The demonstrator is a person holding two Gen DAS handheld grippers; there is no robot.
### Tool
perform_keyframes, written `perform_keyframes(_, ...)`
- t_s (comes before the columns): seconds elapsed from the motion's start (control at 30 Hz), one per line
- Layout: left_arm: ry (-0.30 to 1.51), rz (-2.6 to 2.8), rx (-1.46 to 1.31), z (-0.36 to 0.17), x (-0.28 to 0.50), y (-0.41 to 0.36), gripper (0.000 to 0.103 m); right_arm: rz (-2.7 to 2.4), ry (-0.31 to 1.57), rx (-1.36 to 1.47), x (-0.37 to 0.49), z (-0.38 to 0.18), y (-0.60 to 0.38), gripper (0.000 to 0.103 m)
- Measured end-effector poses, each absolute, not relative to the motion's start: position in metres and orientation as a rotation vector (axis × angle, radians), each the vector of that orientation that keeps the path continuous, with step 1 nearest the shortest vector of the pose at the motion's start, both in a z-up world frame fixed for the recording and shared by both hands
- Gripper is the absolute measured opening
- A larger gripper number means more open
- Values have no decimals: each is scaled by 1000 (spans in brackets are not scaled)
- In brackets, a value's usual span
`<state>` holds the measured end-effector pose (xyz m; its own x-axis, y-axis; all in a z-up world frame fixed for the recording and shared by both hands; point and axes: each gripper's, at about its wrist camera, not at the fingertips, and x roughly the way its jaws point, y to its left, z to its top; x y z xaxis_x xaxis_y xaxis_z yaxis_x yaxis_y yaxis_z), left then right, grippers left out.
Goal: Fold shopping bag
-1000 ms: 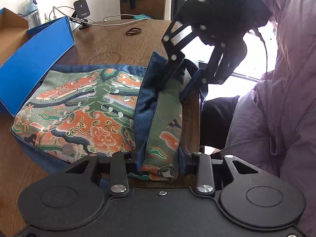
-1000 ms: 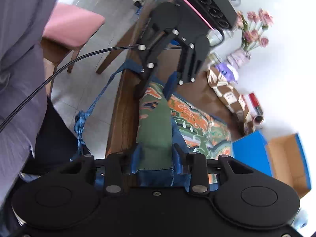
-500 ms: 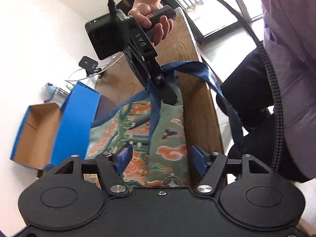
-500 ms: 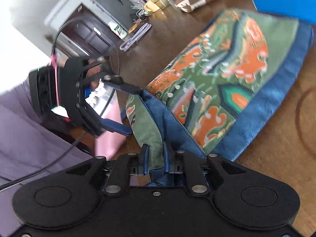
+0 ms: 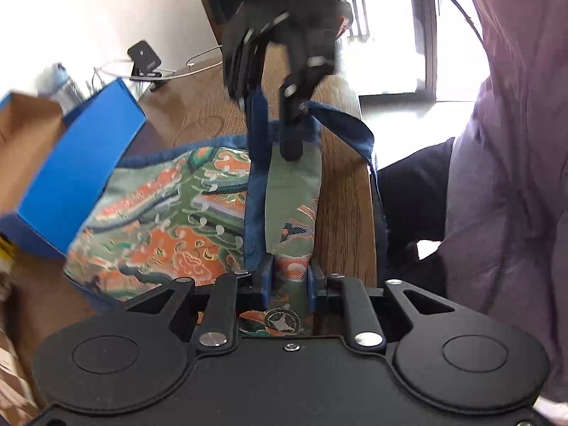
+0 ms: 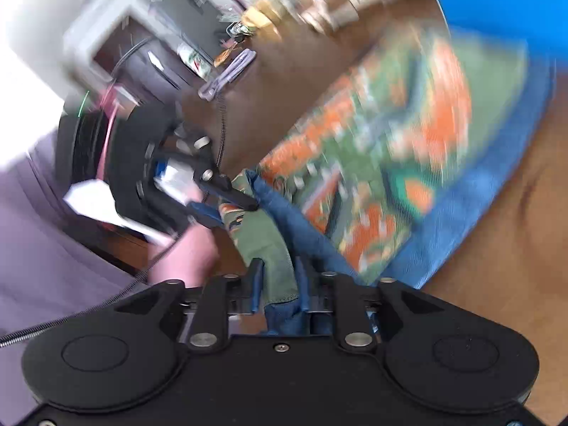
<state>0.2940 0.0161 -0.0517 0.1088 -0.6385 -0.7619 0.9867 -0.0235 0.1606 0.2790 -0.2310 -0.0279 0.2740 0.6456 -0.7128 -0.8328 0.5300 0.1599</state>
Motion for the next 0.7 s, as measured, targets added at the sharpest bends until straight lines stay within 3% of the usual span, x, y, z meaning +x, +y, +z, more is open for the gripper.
perform_keyframes(0.1, 654, -1454, 699, -51, 315, 17, 18, 923, 506, -633, 215, -22, -204, 48)
perform_keyframes(0.17, 696, -1472, 664, -51, 322, 16, 18, 906, 386, -818, 183, -32, -186, 48)
perform_keyframes(0.27, 745, -1491, 626, -51, 330, 16, 19, 888, 315, -998, 162, -64, -168, 44)
perform_keyframes(0.33, 758, -1498, 611, -51, 334, 17, 19, 838, 294, -1066, 162, -82, -161, 30)
perform_keyframes(0.6, 794, -1510, 547, -54, 343, 18, 20, 772, 212, -1111, 171, -101, -192, 30)
perform_keyframes(0.7, 837, -1519, 495, -56, 349, 16, 20, 786, 308, -1037, 180, -90, -200, 16)
